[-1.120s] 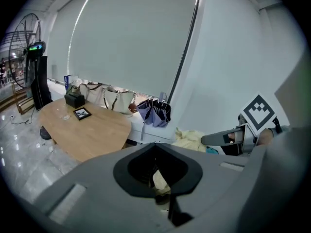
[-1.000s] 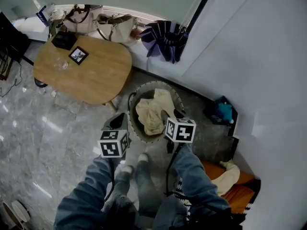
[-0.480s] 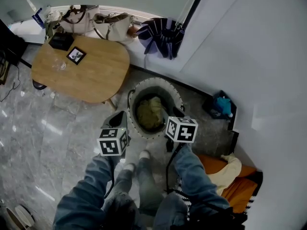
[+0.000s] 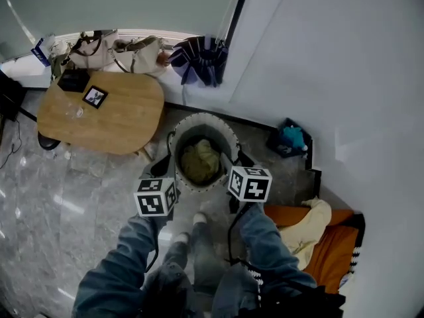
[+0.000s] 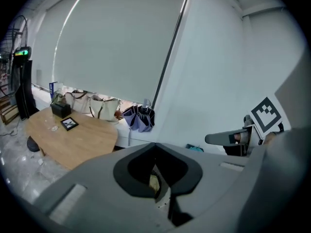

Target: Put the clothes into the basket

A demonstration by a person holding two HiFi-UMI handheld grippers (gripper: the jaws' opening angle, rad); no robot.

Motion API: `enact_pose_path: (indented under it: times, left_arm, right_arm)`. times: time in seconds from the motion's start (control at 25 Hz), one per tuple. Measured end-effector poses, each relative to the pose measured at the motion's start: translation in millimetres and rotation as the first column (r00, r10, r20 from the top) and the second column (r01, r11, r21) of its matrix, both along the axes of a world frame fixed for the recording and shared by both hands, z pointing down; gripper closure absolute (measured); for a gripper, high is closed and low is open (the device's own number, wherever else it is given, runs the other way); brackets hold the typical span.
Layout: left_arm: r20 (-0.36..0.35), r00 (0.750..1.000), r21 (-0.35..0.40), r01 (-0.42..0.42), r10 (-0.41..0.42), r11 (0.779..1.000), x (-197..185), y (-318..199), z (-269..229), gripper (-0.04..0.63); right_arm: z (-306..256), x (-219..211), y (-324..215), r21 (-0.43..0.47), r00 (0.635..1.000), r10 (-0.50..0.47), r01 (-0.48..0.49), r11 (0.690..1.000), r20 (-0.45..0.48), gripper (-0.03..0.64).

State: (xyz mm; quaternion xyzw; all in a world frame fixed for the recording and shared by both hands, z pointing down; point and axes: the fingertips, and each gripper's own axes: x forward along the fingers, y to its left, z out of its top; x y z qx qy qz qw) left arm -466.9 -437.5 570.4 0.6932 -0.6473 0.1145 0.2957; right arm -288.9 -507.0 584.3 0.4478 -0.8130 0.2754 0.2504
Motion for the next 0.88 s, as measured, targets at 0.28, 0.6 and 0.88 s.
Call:
enact_pose_path:
  times: [0.28,0.6,0.88]
  left_arm:
    - [-0.004,0.987,0.082,-0.163,0.164,0.983,45.6,2.3,-43.7,0.594]
    - [0.000,0.940,0.167,-0.336,0.341,0.927,116.1,21.4,-92.8,0.594]
    - [0.019,0.869,0.220,-0.487,0.495,0.845,189.4,41.9,-118.2,0.594]
  right_arm:
    - [-49.6,65.6,38.4,0.073,0.985,0.173,-0.172,0.982,-0.010,0.382]
    - [-99.5,140.3,93.9,0.125,0.931,0.363,-0.365,0.923,0.039,0.382]
    - [-129.6,212.9,146.5,0.185,0.858,0.511,-0.510,0.840,0.044,0.382]
